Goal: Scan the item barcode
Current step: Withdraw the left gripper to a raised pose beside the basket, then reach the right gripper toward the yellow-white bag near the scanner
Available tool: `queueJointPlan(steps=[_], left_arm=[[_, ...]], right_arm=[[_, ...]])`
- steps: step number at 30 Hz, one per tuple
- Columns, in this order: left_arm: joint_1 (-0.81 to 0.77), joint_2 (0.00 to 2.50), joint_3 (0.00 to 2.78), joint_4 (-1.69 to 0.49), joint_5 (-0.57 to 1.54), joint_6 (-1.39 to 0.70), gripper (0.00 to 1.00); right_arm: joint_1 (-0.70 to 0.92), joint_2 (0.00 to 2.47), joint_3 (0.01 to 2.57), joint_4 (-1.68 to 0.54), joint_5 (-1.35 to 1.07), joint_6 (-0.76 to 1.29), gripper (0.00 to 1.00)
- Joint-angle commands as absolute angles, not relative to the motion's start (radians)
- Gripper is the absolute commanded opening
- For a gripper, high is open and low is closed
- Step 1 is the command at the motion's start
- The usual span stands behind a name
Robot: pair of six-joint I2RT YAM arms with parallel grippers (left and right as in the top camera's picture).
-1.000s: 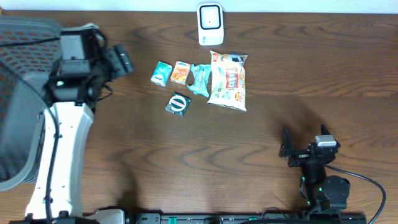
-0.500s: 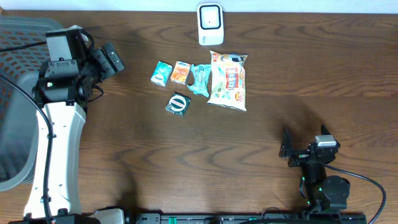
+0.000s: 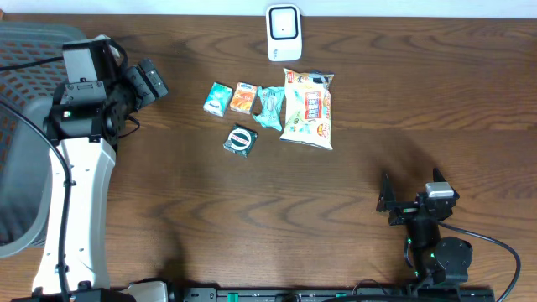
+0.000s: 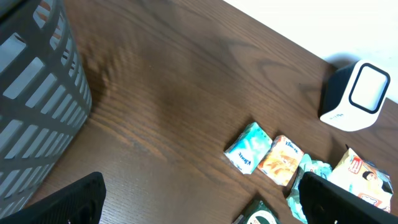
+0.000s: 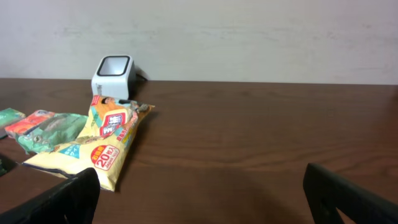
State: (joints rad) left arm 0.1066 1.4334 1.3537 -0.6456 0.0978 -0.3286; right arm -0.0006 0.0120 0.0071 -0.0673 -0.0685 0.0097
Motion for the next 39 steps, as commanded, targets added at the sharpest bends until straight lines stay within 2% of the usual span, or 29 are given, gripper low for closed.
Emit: queueJointPlan(steps=[1,9,12,15,23,27,35,39], left_arm=[[0.108,1.437,1.357,-0.645,0.084,-0.330,0.98],[0.108,1.437,1.357,-0.651,0.084,-0.330,0.98],[0.108,1.437,1.357,-0.651,0.084,-0.330,0.98],[0.108,1.437,1.357,-0.651,0.084,-0.330,0.98],[0.108,1.437,1.357,-0.651,0.084,-0.330,0.98],[0.108,1.437,1.357,-0.651,0.084,-0.330,0.98],[0.108,1.437,1.357,-0.651,0.084,-0.330,0.98],[0.108,1.437,1.357,-0.651,0.084,-0.330,0.98]], right_arm=[[0.007,0.007,0.006,-0.068,-0.013,-0.028,0.99],[0.007,0.007,0.006,-0.073,0.009,-0.028,0.99],[0.007,0.007,0.006,-0.005,0.047,-0.042,0.99],[0.007,0.007,0.006,0.126,0.035,-0.042,0.99],[0.006,0.044,0.006,0.733,0.076,-0.043,0.99],[0.006,0.128,0.030,0.909,-0.026,-0.044,0.99],[0.006,0.643,0.397,0.847,-0.236,-0.183,0.99],[0.006,0.900,0.653,0.606,-0.282,-0.189,0.99]])
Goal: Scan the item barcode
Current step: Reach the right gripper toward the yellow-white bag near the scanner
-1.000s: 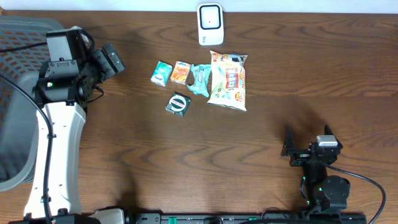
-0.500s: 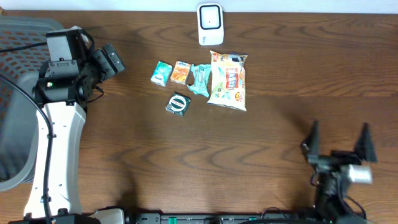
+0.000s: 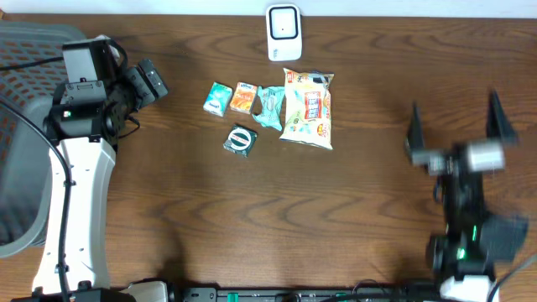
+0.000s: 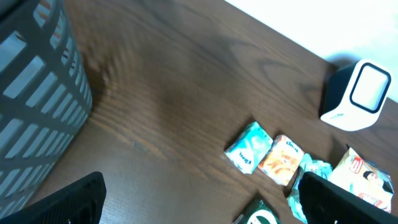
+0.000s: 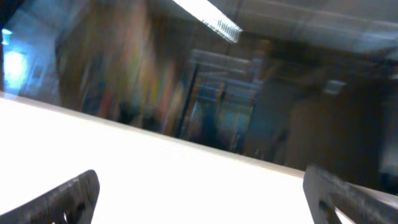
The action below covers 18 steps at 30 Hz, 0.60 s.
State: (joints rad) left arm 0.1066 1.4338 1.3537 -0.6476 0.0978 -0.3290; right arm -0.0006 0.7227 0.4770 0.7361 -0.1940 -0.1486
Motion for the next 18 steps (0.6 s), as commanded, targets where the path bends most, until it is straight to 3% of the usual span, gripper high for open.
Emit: queueJointPlan(steps=[1,5,9,15,18], left_arm=[[0.108,1.437,1.357,-0.651,0.084,-0.330,0.98],[0.108,1.437,1.357,-0.651,0.084,-0.330,0.98],[0.108,1.437,1.357,-0.651,0.084,-0.330,0.98],[0.108,1.437,1.357,-0.651,0.084,-0.330,0.98],[0.108,1.437,1.357,-0.651,0.084,-0.330,0.98]], right_arm=[[0.006,0.964,0.720,0.520,-0.324,-0.188,0.99],[0.007,1.173,0.897,0.283,-0.635,-0.179,0.99],[0.008,1.307,0.916,0.290,-0.870,-0.152,0.99],[0.018,1.441,0.917,0.420,-0.718,0.254,0.99],[0.036,1.474,0.941,0.419,-0.618,0.296,0.99]])
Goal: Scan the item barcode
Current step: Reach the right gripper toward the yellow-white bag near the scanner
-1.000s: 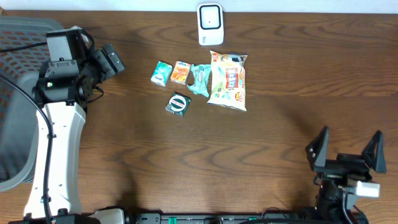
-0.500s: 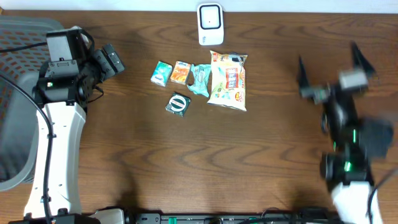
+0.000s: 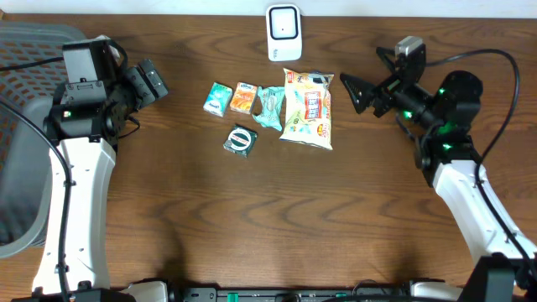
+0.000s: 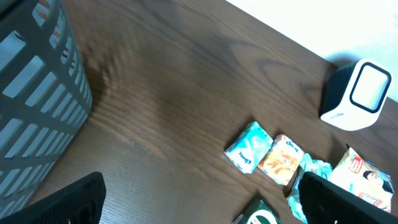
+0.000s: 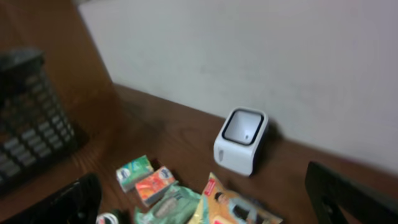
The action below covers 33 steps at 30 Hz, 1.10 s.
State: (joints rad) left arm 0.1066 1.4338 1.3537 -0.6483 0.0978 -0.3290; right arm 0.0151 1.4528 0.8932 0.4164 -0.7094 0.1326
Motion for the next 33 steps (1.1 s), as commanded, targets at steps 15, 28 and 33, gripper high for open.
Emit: queueJointPlan(steps=[15,28,33], left_arm=[[0.108,1.437,1.357,-0.651,0.084,-0.330,0.98],[0.108,1.437,1.357,-0.651,0.084,-0.330,0.98],[0.108,1.437,1.357,-0.651,0.084,-0.330,0.98]], right_arm=[[0.075,1.723,1.346,-0.281,-0.435,0.167,0.99],[0.090,1.867,1.346,-0.342,-0.558,0.231,0.99],[0.107,1.871,1.345,-0.337,-0.580,0.231,0.99]])
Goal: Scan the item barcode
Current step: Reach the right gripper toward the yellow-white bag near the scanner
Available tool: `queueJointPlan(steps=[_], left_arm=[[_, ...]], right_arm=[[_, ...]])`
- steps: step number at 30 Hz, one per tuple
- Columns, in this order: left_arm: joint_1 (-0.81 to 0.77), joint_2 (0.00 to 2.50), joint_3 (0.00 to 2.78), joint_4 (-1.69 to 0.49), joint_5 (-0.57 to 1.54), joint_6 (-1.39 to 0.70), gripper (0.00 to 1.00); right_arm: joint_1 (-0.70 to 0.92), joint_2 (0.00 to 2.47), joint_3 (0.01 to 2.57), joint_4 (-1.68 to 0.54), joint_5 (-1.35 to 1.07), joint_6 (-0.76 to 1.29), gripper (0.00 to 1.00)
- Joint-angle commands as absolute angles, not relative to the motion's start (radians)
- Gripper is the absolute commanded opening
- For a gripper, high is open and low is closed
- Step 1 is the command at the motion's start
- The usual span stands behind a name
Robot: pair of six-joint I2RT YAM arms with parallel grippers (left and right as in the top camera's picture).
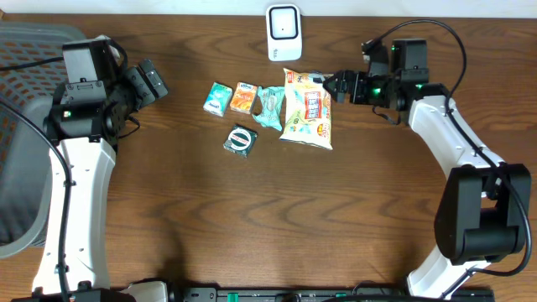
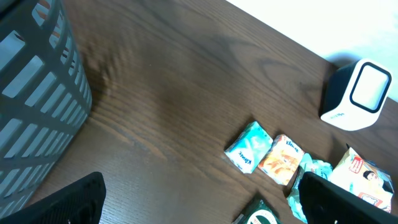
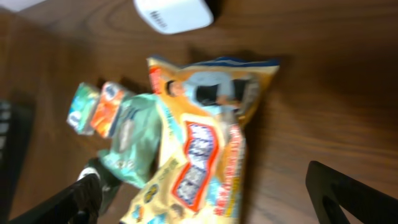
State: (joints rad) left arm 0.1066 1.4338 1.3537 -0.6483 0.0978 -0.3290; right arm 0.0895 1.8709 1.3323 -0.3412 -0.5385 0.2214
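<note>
A white barcode scanner (image 1: 284,32) stands at the table's back edge. In front of it lies a yellow snack bag (image 1: 308,109), which fills the right wrist view (image 3: 205,143) below the scanner (image 3: 174,14). My right gripper (image 1: 336,85) hovers open at the bag's upper right corner, with the bag between its fingertips (image 3: 208,199) and nothing held. My left gripper (image 1: 147,81) is open far to the left, apart from all items; it (image 2: 199,205) looks toward the scanner (image 2: 359,96).
Left of the bag lie a teal tissue pack (image 1: 217,98), an orange pack (image 1: 244,97), a teal wrapper (image 1: 270,107) and a round green item (image 1: 240,140). A grey slatted basket (image 1: 17,126) stands at the left edge, close to the left arm.
My right gripper has shifted slightly left and tipped downward, from facing the wall and scanner to looking down on the snack bag. The left arm and the items have not moved.
My right arm sat low at the table's front right, open, looking across at the bag and scanner. Then it was raised at the right side, blurred. Then it was at the back right near the bag, and now hovers at the bag's corner. Left arm unchanged throughout.
</note>
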Motion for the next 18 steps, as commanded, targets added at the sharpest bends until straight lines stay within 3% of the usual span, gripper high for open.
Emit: queueJointPlan(steps=[1,6,9,18], left_arm=[[0.108,1.437,1.357,-0.651,0.084,-0.330,0.98],[0.108,1.437,1.357,-0.651,0.084,-0.330,0.98],[0.108,1.437,1.357,-0.651,0.084,-0.330,0.98],[0.108,1.437,1.357,-0.651,0.084,-0.330,0.98]], right_arm=[[0.115,1.872,1.345,-0.337,-0.549,0.232,0.99],[0.163,1.879,1.347,-0.344,-0.425,0.381,0.94],[0.182,1.880,1.379,-0.366,-0.425,0.374,0.99],[0.182,1.924,1.535,-0.550,-0.413,0.283,0.99]])
